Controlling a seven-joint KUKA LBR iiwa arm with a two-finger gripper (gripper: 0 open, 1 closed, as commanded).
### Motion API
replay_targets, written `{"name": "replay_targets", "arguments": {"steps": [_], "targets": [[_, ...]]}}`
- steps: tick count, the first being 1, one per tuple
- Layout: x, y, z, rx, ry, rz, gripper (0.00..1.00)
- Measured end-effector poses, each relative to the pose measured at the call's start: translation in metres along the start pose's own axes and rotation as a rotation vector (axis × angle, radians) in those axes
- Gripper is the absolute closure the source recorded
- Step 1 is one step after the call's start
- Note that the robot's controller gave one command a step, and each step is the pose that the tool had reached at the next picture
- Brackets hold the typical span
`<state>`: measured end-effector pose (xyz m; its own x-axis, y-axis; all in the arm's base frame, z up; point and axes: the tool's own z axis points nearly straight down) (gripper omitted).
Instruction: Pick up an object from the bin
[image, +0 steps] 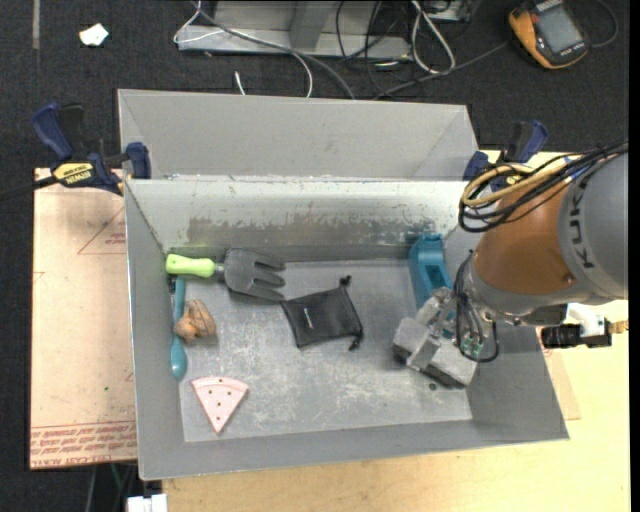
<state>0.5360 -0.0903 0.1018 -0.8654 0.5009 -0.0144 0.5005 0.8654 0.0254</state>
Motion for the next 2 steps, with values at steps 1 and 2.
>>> {"name": "replay_targets", "arguments": {"steps": [1,2], "targets": [[-0.003,0.001,-0.039,0.001,-0.003,0.002,1.0],[-0.003,0.002,-0.069,0.001,-0.001,0.001,1.0]]}}
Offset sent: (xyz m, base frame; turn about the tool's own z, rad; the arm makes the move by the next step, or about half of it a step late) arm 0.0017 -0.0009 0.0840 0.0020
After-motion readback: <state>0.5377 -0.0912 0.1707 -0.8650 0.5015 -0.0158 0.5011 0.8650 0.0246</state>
